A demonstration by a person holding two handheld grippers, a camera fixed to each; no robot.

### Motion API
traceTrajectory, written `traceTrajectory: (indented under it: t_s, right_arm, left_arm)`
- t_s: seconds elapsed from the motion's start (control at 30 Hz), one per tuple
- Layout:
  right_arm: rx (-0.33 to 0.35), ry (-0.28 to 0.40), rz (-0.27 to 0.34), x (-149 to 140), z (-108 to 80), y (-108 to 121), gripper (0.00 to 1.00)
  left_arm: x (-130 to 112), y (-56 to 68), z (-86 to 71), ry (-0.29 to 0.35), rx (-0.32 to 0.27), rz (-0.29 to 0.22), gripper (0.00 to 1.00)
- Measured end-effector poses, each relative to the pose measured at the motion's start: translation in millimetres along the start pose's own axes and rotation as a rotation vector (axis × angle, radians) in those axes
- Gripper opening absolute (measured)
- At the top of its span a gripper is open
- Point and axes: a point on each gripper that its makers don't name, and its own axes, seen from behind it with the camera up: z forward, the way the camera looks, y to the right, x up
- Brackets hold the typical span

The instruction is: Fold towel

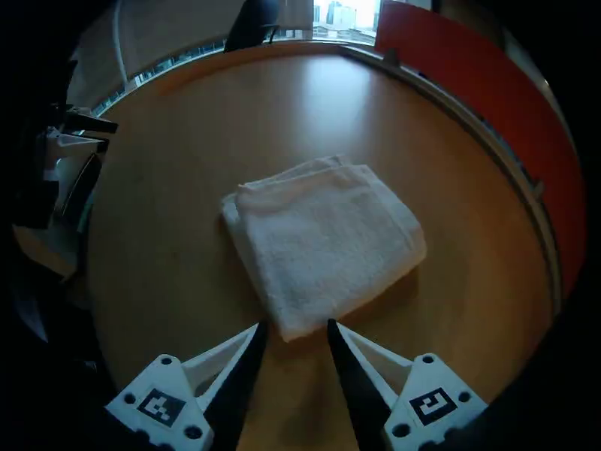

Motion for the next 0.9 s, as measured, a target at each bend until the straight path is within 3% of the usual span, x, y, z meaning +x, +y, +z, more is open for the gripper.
traceTrajectory:
  t_s: [0.23,0.63,0.9]
  right_arm:
    - [-0.004,-0.004,0.017,-5.9,1.2,-1.7,0.44]
    - [-0.001,-0.009,0.029,-9.9,5.4,-4.9,0.41]
    - [-0.005,-0.006,0.045,-9.9,8.1,-3.9,0.30]
  left_arm:
    - [0.1,1.0,-0.1,0.001,-0.003,-0.001,0.98]
    - [0.9,3.1,0.5,-0.002,-0.006,0.006,0.98]
    - [0.6,3.4,0.0,-0.003,-0.007,0.007,0.98]
